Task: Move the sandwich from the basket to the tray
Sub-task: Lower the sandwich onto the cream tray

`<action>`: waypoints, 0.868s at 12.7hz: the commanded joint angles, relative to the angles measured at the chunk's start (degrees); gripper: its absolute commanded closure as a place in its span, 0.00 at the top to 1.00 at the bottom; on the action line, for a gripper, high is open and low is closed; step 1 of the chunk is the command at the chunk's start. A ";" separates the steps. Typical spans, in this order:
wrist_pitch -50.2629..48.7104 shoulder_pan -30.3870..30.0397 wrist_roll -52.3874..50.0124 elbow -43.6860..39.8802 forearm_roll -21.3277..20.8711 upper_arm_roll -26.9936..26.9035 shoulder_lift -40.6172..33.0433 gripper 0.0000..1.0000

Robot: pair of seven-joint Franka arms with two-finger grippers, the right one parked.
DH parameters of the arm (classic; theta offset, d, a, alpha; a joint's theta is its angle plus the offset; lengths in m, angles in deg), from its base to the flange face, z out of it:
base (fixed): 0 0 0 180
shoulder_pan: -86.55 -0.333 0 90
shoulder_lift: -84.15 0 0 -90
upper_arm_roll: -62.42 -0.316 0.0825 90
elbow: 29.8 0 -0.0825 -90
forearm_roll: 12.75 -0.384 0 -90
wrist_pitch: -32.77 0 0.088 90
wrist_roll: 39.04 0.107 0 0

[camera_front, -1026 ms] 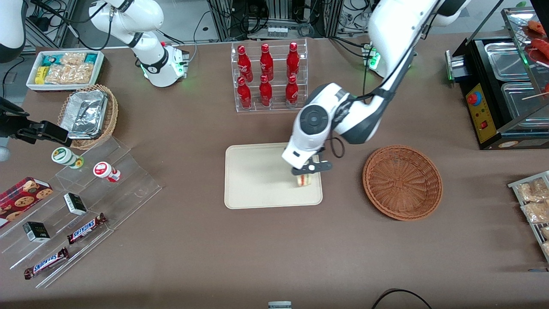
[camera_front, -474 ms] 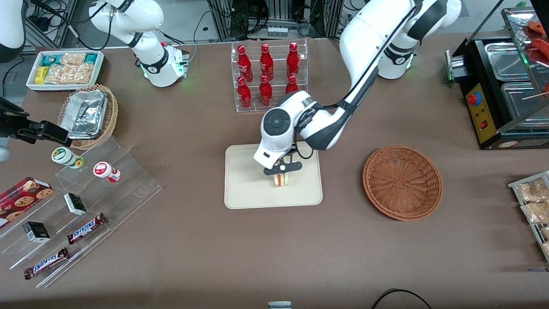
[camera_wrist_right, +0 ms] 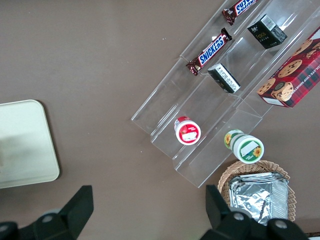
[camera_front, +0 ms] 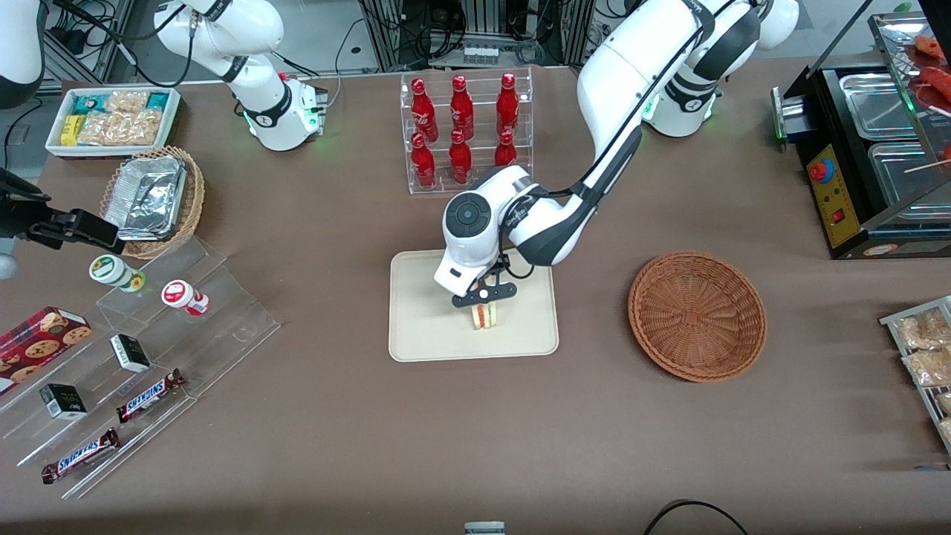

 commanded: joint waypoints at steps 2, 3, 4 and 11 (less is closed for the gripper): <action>1.23 1.17 -3.56 -1.95 -0.91 -0.74 1.67 0.00; 1.50 1.17 -3.65 -1.95 -0.91 -0.74 1.76 0.00; 1.76 1.17 -3.65 -1.95 -0.91 -0.74 1.84 0.00; -2.27 0.29 -2.25 -3.71 -0.47 -0.57 -1.31 1.00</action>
